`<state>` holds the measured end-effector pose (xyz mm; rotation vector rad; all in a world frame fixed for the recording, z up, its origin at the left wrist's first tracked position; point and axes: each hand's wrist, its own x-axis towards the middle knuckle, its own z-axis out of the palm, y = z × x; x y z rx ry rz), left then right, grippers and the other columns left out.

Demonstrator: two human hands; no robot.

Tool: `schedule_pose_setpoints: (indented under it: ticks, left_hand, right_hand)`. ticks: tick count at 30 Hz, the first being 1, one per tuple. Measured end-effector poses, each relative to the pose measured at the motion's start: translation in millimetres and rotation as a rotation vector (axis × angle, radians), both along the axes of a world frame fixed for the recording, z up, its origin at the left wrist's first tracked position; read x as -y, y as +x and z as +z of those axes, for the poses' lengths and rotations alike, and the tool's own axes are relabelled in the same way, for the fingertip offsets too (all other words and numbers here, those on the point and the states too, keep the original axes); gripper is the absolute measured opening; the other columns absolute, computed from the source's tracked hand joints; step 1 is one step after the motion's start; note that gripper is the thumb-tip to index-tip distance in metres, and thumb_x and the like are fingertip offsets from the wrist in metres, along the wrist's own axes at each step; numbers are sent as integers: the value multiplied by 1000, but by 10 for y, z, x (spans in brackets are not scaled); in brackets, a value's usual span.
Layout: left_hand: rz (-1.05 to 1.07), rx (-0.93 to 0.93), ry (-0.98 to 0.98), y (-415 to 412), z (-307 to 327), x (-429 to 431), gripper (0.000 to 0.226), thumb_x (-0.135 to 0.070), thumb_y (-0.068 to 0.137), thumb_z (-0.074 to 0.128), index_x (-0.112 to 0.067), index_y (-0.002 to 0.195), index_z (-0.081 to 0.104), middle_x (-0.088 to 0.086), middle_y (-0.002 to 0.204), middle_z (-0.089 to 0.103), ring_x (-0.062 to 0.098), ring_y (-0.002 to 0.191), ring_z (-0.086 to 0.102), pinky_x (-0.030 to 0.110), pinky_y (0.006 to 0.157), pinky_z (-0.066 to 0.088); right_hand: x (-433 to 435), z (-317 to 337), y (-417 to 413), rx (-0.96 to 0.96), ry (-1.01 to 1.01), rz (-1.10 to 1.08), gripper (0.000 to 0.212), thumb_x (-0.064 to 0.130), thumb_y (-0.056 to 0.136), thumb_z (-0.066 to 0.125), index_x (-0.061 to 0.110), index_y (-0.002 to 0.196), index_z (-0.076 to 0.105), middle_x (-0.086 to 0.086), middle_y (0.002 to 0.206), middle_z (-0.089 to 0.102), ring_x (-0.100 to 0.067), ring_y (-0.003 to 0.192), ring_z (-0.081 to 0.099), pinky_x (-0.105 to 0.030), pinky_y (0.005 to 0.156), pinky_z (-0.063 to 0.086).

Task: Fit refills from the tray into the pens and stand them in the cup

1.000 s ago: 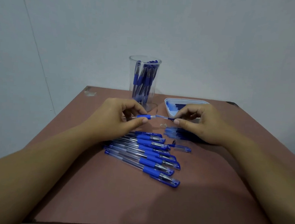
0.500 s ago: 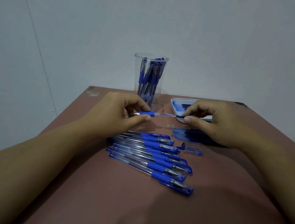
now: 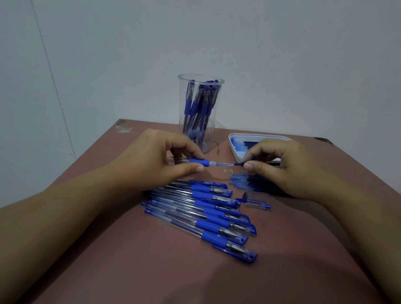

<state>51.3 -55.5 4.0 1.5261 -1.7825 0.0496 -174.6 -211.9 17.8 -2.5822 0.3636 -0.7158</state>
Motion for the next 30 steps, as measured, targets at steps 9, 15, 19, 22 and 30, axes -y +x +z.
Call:
schedule_pose_setpoints:
  ticks: [9, 15, 19, 22, 30]
  left_hand:
    - [48, 54, 0, -21, -11, 1, 34, -57, 74, 63, -35, 97, 74, -20, 81, 70, 3, 74, 63, 9, 61, 43]
    - [60, 67, -22, -99, -34, 2, 21, -48, 79, 71, -35, 95, 75, -23, 76, 68, 4, 71, 62, 10, 61, 43]
    - [79, 17, -33, -76, -47, -22, 15, -41, 79, 74, -36, 94, 74, -23, 77, 69, 4, 74, 63, 10, 63, 44]
    - [90, 22, -48, -88, -53, -37, 16, -43, 80, 73, -36, 95, 73, -22, 78, 69, 5, 73, 63, 12, 62, 45]
    - [120, 27, -70, -158, -53, -58, 15, -44, 82, 70, -38, 95, 71, -19, 79, 69, 5, 73, 62, 15, 61, 48]
  right_hand:
    - [-86, -42, 72, 39, -185, -10, 11, 28, 85, 72, 39, 86, 68, 20, 80, 64, -5, 79, 60, -24, 70, 50]
    - [-202, -35, 117, 51, -133, 56, 25, 53, 81, 66, 46, 105, 63, 17, 92, 65, -5, 88, 59, -18, 75, 48]
    - [-104, -31, -15, 87, -65, 2, 17, 35, 84, 71, 43, 93, 59, 17, 87, 63, -9, 85, 60, -18, 72, 48]
    - [-106, -58, -8, 117, -31, 3, 21, 20, 87, 70, 39, 84, 60, 20, 89, 64, -4, 83, 62, -13, 72, 45]
    - [-252, -100, 122, 165, -144, 43, 24, 29, 86, 72, 43, 102, 60, 19, 92, 62, -9, 87, 59, -25, 75, 50]
